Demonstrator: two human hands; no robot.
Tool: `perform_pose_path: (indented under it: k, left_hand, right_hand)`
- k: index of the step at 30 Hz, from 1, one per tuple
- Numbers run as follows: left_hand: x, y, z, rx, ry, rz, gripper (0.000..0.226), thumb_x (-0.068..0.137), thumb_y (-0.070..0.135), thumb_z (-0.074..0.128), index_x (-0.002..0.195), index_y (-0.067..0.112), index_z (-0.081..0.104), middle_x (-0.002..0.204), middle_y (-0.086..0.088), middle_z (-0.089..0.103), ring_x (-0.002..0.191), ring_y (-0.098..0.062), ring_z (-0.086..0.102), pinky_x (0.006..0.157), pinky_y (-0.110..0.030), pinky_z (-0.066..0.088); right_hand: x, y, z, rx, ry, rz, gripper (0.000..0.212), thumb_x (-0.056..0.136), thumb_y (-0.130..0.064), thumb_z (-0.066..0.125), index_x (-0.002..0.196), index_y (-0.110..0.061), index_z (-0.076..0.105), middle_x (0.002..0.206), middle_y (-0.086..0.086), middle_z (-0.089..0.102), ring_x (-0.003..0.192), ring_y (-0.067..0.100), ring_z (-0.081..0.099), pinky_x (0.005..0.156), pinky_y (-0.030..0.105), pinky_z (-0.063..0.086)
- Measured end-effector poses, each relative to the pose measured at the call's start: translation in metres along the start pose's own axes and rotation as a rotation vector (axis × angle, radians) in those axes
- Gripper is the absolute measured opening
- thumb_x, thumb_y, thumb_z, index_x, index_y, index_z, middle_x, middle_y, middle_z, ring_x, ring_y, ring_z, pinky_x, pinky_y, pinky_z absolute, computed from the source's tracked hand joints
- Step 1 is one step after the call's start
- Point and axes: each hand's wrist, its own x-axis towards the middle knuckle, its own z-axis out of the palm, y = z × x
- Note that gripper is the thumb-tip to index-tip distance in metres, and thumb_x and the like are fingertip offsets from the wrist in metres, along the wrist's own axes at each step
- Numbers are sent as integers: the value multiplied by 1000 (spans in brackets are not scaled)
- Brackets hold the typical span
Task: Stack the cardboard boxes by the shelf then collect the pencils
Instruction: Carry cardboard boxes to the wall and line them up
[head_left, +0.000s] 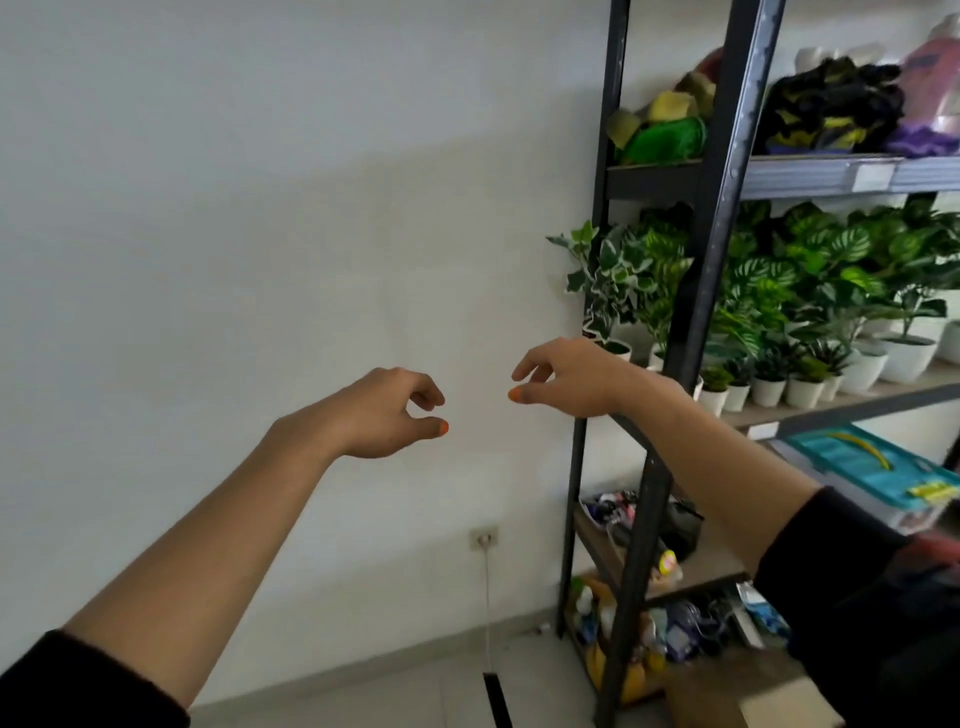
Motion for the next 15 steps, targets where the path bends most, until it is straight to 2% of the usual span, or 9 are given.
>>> perform_pose_path:
  k: [8,15]
  left_hand:
    - [-74,17,48,-73,-45,-89,41,92,41,63,130,28,56,128,14,55,104,-8,60,83,-26,46]
    - [-149,73,131,-178,-167,-113,39,91,41,64,127,30,56,128,14,54,108,-9,58,87,-27,44]
  right_hand:
    - [-70,-3,36,111,-40,9,41,90,-47,64,124,-24,63,113,-4,64,101,14,60,84,26,44]
    - [-207,50,89,165,-208,167,42,91,-46,64,127,-26,59,119,-4,60,108,14,57,93,30,45]
